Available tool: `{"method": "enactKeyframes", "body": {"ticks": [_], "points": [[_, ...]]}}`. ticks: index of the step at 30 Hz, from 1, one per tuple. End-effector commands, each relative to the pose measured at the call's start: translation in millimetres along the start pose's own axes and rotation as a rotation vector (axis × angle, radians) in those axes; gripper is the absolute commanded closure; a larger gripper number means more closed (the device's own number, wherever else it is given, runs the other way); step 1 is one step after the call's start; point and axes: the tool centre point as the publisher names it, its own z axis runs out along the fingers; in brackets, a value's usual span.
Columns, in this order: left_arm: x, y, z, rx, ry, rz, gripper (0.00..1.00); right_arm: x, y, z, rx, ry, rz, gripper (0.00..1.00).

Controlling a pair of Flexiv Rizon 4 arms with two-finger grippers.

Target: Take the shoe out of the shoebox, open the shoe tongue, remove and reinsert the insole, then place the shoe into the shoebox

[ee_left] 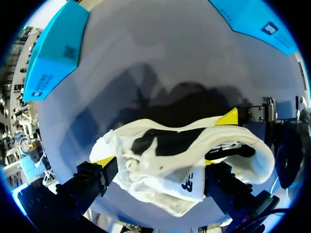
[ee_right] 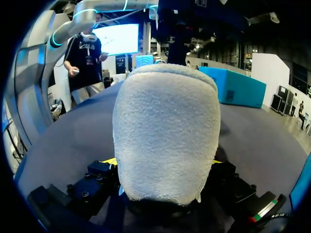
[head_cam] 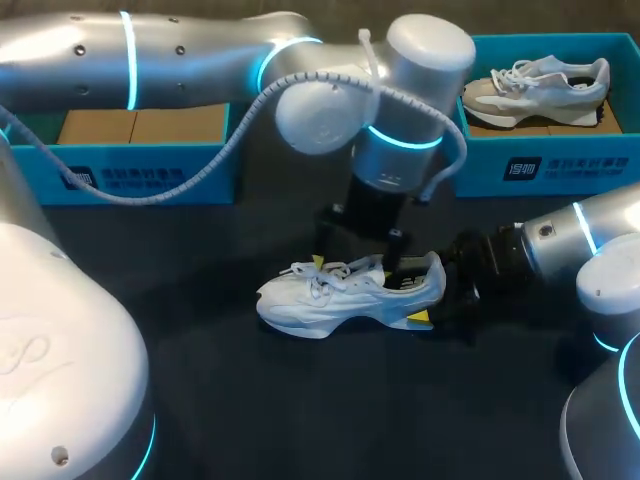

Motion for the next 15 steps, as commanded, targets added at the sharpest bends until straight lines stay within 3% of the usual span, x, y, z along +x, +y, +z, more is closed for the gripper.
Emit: {"method": "enactKeyframes", "body": {"ticks": [1, 5, 6, 8, 9, 11, 12, 14, 15], "points": [[-23.9, 7, -13, 0.009, 0.047, -0.014, 0.00, 0.7, 0.2, 3, 0.003, -0.001, 0.000, 1.00], [-29.9, 10, -20, 0.008, 0.061, -0.016, 0.04, 0.7, 0.2, 3, 0.003, -0.001, 0.000, 1.00], [-31.3, 12, -22, 0.006, 0.068, -0.016, 0.20, 0.7, 0.2, 3, 0.003, -0.001, 0.000, 1.00], [-32.4, 13, -25, -0.003, 0.087, -0.011, 0.34, 0.7, 0.2, 3, 0.003, -0.001, 0.000, 1.00], [-33.4, 14, -26, -0.016, 0.105, -0.010, 0.51, 0.7, 0.2, 3, 0.003, -0.001, 0.000, 1.00], [-34.7, 15, -29, -0.034, 0.129, -0.003, 0.65, 0.7, 0.2, 3, 0.003, -0.001, 0.000, 1.00], [-34.9, 16, -29, -0.040, 0.136, -0.002, 0.83, 0.7, 0.2, 3, 0.003, -0.001, 0.000, 1.00], [-35.3, 18, -31, -0.055, 0.162, 0.010, 1.00, 0.7, 0.2, 3, 0.003, -0.001, 0.000, 1.00], [-35.6, 19, -31, -0.061, 0.169, 0.011, 1.00, 0.7, 0.2, 3, 0.003, -0.001, 0.000, 1.00]]}}
